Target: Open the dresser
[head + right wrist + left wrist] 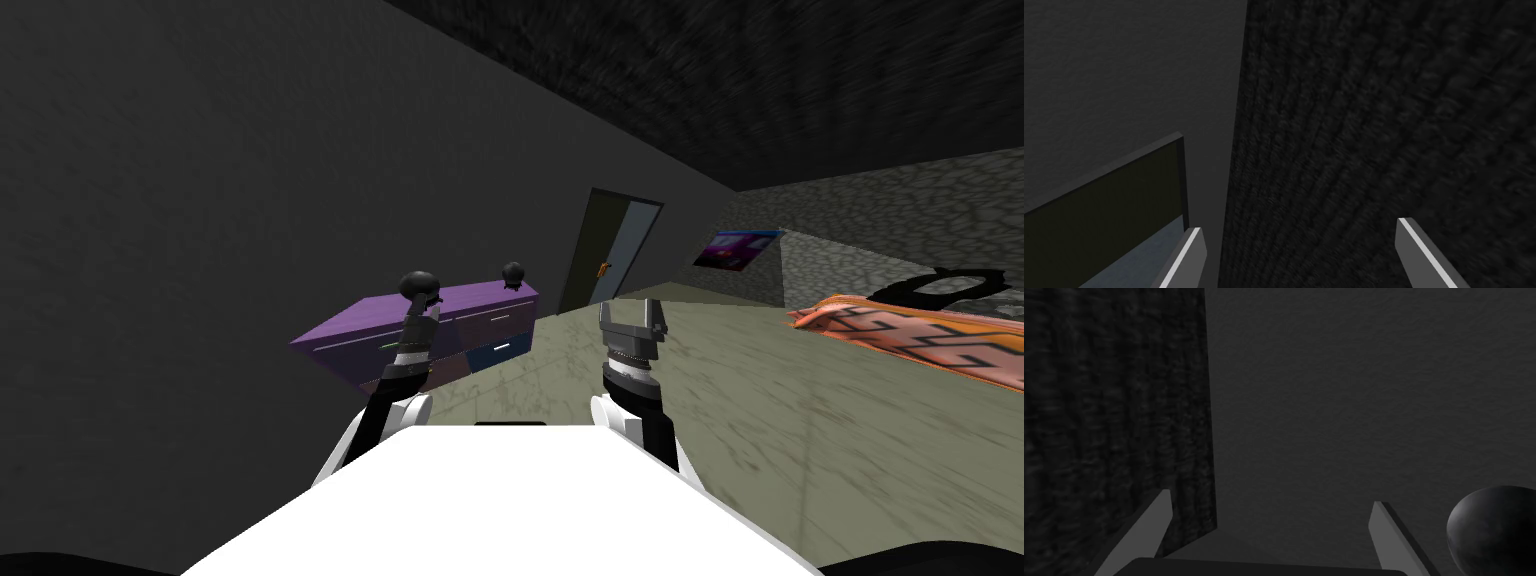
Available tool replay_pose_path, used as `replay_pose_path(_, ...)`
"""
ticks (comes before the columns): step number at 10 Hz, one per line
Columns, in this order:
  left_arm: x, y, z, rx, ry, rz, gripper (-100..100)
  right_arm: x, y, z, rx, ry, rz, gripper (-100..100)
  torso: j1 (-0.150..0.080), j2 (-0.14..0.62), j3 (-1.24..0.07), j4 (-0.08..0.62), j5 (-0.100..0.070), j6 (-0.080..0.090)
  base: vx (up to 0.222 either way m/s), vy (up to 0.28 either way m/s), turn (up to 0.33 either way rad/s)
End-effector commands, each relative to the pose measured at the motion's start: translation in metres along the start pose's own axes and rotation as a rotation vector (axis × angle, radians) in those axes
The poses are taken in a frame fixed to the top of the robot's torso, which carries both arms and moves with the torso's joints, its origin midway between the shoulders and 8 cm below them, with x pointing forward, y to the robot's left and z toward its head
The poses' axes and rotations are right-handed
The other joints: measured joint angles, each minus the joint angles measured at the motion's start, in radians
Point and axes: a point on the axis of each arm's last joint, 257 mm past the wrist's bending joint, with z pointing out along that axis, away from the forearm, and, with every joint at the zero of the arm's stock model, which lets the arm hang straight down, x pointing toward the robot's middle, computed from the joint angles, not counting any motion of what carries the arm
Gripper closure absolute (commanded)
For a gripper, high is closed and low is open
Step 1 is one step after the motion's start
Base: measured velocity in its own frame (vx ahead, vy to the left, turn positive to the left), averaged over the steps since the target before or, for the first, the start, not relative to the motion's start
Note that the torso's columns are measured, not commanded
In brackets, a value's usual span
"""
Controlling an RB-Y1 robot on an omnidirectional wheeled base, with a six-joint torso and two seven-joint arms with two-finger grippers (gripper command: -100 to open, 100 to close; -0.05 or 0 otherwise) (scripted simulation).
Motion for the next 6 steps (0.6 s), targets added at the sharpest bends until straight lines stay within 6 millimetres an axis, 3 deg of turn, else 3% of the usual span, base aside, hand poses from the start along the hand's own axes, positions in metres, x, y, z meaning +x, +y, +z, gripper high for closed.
replay_pose_path(1, 0.0, 0.0, 0.0, 0.0, 0.0, 0.0, 0, 0.0, 0.0, 0.0, 0.0, 0.0, 0.0, 0, 0.0, 0.04, -0.082, 0.041, 0.0, 0.0, 0.0, 0.0, 0.0)
replay_pose_path(6, 0.0, -0.0001, 0.0, 0.0, 0.0, 0.0, 0, 0.0, 0.0001, 0.0, 0.0, 0.0, 0.0, 0, 0.0, 0.396, -0.792, 0.396, 0.0, 0.0, 0.0, 0.0, 0.0)
